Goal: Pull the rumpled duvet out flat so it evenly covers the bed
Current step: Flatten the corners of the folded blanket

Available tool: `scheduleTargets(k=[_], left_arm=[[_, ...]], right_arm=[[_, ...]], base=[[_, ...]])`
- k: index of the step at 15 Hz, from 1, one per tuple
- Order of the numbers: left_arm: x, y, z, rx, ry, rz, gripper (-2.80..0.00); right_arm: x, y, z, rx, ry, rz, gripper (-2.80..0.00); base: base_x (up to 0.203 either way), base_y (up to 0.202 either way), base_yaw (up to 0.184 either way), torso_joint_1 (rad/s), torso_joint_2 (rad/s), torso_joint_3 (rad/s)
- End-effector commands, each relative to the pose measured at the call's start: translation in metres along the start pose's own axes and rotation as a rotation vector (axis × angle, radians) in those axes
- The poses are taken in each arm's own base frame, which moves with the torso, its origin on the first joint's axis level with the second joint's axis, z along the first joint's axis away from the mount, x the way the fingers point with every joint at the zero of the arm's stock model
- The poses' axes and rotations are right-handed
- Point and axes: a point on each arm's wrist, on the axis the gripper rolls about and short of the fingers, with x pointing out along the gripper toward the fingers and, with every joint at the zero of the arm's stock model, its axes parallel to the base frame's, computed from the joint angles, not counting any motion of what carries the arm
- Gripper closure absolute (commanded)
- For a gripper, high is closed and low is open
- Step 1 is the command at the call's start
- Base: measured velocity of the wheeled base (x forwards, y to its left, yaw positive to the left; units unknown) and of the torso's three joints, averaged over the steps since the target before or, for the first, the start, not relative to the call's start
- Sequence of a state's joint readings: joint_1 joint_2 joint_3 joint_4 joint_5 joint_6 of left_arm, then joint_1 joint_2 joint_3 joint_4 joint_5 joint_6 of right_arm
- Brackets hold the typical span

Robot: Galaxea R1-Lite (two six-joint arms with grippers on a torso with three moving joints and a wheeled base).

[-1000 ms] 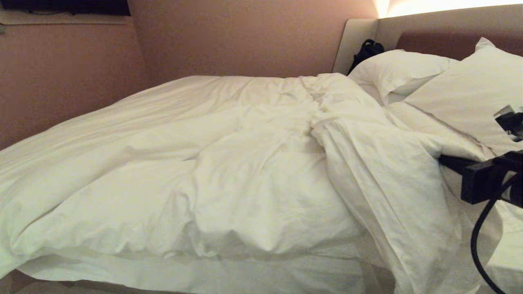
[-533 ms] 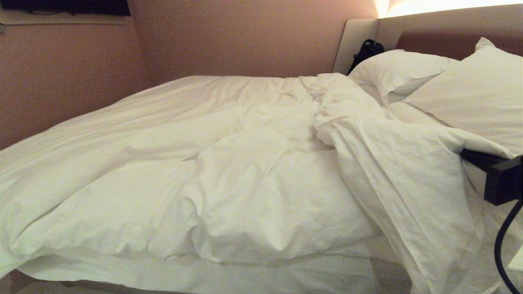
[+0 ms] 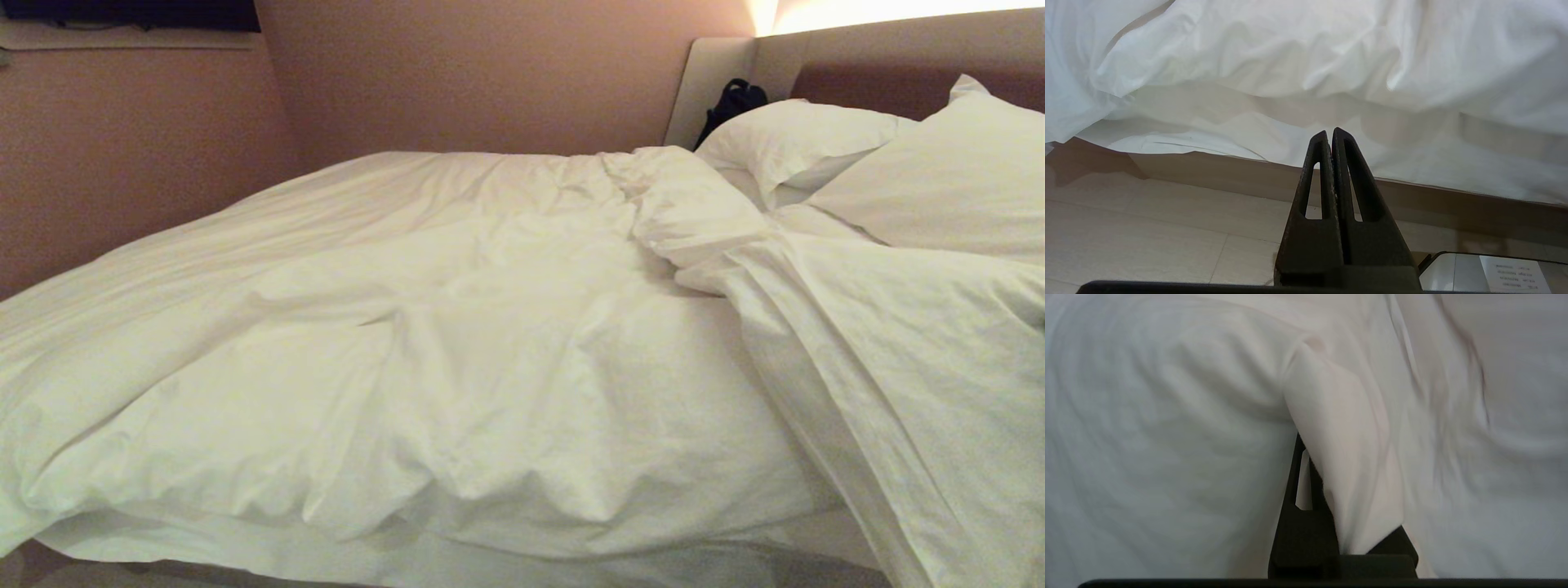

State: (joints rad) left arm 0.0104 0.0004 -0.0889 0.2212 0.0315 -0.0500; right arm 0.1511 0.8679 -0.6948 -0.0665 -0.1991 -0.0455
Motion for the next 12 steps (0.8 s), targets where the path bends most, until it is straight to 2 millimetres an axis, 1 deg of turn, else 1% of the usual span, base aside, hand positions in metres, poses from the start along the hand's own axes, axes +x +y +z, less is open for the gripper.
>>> scheduleTargets(k=[1, 6, 12], left_arm=[[0.0, 0.0, 0.0, -0.001, 0.001, 0.001, 0.0], [0.0, 0.0, 0.0, -0.001, 0.001, 0.001, 0.0], [0.0, 0.0, 0.0, -0.001, 0.001, 0.001, 0.0]], right_arm=[[-0.014, -0.003, -0.029, 0.054, 0.235, -0.025, 0.0], [-0.031, -0.005, -0.055, 0.063, 0.259, -0.034, 0.0], [-0.048, -0.012, -0.058, 0.137, 0.196, -0.127, 0.0]], base=[[0.0, 0.0, 0.0, 0.0, 0.0, 0.0], [0.0, 0.0, 0.0, 0.0, 0.0, 0.0], [0.0, 0.0, 0.0, 0.0, 0.0, 0.0]])
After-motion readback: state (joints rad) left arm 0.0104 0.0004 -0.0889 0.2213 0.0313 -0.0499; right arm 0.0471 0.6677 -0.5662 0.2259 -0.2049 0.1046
